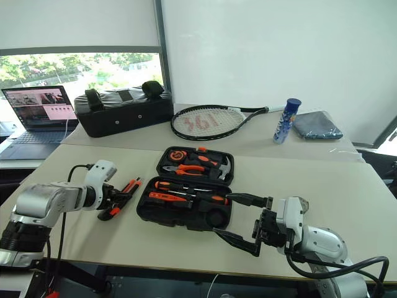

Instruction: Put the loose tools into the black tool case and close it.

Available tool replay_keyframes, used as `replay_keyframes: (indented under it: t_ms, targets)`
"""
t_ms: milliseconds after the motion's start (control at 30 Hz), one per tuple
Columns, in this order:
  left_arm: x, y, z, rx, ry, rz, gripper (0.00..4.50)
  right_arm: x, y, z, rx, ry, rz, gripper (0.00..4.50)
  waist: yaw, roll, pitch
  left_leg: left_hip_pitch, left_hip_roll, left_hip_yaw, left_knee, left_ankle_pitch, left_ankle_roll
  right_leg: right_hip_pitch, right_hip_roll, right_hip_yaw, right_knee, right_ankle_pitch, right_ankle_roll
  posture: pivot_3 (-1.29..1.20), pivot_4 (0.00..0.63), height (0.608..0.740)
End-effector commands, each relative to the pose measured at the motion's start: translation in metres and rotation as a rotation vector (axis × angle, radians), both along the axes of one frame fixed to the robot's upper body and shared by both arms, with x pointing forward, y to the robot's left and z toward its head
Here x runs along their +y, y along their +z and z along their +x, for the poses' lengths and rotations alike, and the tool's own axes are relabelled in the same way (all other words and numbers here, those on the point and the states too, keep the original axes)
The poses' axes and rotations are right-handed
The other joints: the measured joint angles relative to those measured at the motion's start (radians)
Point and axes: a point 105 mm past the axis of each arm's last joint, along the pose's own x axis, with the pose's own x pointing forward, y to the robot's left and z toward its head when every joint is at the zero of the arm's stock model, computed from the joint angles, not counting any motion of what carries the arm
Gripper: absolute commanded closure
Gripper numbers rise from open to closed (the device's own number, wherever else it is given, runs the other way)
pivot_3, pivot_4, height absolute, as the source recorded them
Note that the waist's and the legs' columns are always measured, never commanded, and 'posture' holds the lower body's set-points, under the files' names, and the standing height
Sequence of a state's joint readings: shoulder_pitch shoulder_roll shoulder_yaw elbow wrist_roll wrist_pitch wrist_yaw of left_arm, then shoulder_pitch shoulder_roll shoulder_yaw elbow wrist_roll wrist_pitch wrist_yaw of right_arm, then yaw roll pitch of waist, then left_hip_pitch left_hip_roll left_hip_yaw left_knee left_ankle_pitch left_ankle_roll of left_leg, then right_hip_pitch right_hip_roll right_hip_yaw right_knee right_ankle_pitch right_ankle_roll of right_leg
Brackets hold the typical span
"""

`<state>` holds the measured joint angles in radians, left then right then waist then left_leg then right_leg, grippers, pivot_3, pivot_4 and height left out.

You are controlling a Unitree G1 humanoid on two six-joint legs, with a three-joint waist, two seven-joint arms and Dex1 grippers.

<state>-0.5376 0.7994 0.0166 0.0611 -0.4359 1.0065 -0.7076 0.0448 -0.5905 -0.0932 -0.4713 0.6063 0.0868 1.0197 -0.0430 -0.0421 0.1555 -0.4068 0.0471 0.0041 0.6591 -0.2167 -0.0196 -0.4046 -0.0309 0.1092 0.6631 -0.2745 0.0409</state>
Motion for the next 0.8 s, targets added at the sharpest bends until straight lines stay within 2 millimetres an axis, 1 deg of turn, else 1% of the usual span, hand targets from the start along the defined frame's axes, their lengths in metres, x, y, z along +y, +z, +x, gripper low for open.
replay_keyframes:
  t_ms: [33, 67, 100, 133, 167, 233, 267, 367, 433, 533, 667, 800]
  targets:
    - [-0.027, 0.068, -0.015, -0.366, -0.477, -0.052, 2.97, -0.006, 0.012, -0.005, -0.041, -0.013, -0.004, 0.0, 0.005, -0.001, 0.001, -0.001, 0.0, 0.0, 0.0, 0.0, 0.0, 0.0, 0.0, -0.001, 0.0, 0.001, -0.002, 0.0, 0.15, 0.74]
    - [-0.03, 0.071, -0.02, -0.398, -0.552, -0.046, 2.97, -0.007, 0.011, -0.005, -0.04, -0.018, -0.007, 0.0, 0.01, -0.001, 0.001, -0.001, 0.0, 0.0, 0.0, 0.0, 0.0, 0.0, 0.0, -0.001, -0.002, 0.001, -0.002, 0.0, 0.15, 0.74]
    - [-0.038, 0.073, -0.026, -0.391, -0.646, -0.069, 2.97, -0.01, 0.011, -0.006, -0.036, -0.025, -0.011, 0.0, 0.013, -0.001, 0.001, -0.002, 0.0, 0.001, 0.0, 0.0, 0.0, 0.0, -0.002, -0.002, -0.003, 0.001, -0.002, 0.0, 0.15, 0.74]
    - [-0.042, 0.074, -0.029, -0.377, -0.699, -0.088, 2.97, -0.011, 0.011, -0.006, -0.033, -0.029, -0.013, 0.0, 0.017, 0.0, 0.001, -0.002, 0.0, 0.001, 0.0, 0.0, 0.0, 0.001, -0.002, -0.002, -0.005, 0.001, -0.002, 0.0, 0.15, 0.74]
    - [-0.051, 0.073, -0.035, -0.349, -0.794, -0.098, 2.97, -0.012, 0.01, -0.007, -0.03, -0.035, -0.016, 0.0, 0.021, 0.0, 0.001, -0.002, -0.001, 0.002, 0.0, 0.0, 0.0, 0.001, -0.003, -0.002, -0.005, 0.001, -0.002, 0.0, 0.15, 0.74]
    - [-0.062, 0.07, -0.042, -0.306, -0.92, -0.083, 2.97, -0.013, 0.01, -0.008, -0.027, -0.042, -0.019, 0.0, 0.028, -0.001, 0.001, -0.003, -0.001, 0.002, 0.0, 0.0, 0.0, 0.001, -0.003, -0.002, -0.006, 0.001, -0.001, 0.0, 0.15, 0.74]
    - [-0.071, 0.066, -0.042, -0.279, -0.976, -0.058, 2.97, -0.014, 0.009, -0.009, -0.026, -0.046, -0.019, 0.0, 0.028, 0.0, 0.001, -0.004, -0.001, 0.001, 0.0, 0.0, 0.0, 0.001, -0.003, -0.003, -0.006, 0.001, -0.001, 0.0, 0.15, 0.74]
    - [-0.094, 0.046, -0.034, -0.239, -1.11, 0.11, 2.97, -0.013, 0.009, -0.011, -0.024, -0.058, -0.017, 0.0, 0.034, 0.0, 0.001, -0.005, -0.001, 0.0, 0.001, 0.0, 0.0, 0.001, -0.002, -0.003, -0.006, 0.0, 0.001, 0.0, 0.15, 0.74]
    - [-0.105, 0.041, -0.028, -0.239, -1.145, 0.156, 2.97, -0.012, 0.009, -0.012, -0.022, -0.063, -0.016, 0.0, 0.032, 0.0, 0.001, -0.005, -0.001, 0.0, 0.001, 0.0, 0.0, 0.001, -0.002, -0.003, -0.006, 0.0, 0.001, 0.0, 0.15, 0.74]
    - [-0.12, 0.036, -0.022, -0.227, -1.168, 0.167, 2.97, -0.012, 0.008, -0.015, -0.018, -0.072, -0.014, 0.0, 0.026, -0.001, 0.001, -0.006, -0.001, 0.0, 0.001, 0.0, 0.0, 0.0, -0.002, -0.003, -0.006, 0.0, 0.001, 0.0, 0.15, 0.74]
    - [-0.124, 0.018, -0.019, -0.185, -1.212, 0.251, 2.97, -0.012, 0.007, -0.018, -0.012, -0.088, -0.011, 0.0, 0.014, 0.0, 0.001, -0.007, 0.0, -0.001, 0.001, 0.0, 0.001, -0.001, 0.0, -0.003, -0.006, 0.0, 0.0, 0.0, 0.15, 0.74]
    - [-0.121, 0.006, -0.011, -0.171, -1.21, 0.324, 2.97, -0.011, 0.007, -0.019, -0.012, -0.096, -0.008, 0.0, 0.013, 0.0, 0.001, -0.007, 0.0, -0.002, 0.002, 0.0, 0.001, 0.0, 0.001, -0.003, -0.005, 0.0, 0.001, 0.0, 0.15, 0.74]
